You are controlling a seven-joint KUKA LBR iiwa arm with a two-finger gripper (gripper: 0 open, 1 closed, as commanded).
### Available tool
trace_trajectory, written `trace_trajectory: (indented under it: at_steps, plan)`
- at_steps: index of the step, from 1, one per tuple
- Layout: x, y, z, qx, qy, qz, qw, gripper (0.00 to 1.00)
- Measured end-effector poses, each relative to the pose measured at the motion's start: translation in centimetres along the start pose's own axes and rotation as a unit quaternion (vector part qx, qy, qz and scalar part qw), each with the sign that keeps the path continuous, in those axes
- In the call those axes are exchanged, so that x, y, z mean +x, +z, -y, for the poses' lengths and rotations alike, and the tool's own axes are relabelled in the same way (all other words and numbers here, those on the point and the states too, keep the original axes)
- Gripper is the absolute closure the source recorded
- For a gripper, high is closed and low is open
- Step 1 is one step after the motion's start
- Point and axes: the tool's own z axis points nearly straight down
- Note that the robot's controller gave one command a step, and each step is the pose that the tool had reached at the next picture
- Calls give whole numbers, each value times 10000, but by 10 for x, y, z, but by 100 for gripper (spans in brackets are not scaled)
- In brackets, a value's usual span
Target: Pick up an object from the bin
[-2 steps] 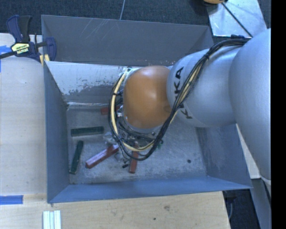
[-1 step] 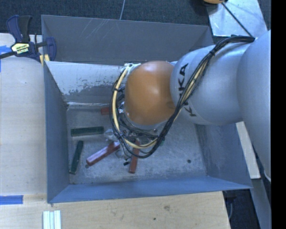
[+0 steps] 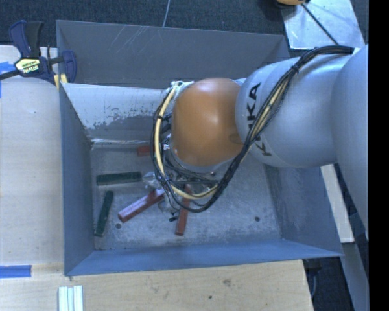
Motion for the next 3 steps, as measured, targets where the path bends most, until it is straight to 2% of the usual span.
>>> trace_trajectory:
  at_steps: [3]
  plan:
    - [0,-18,0,-3,12,-8,10000,100]
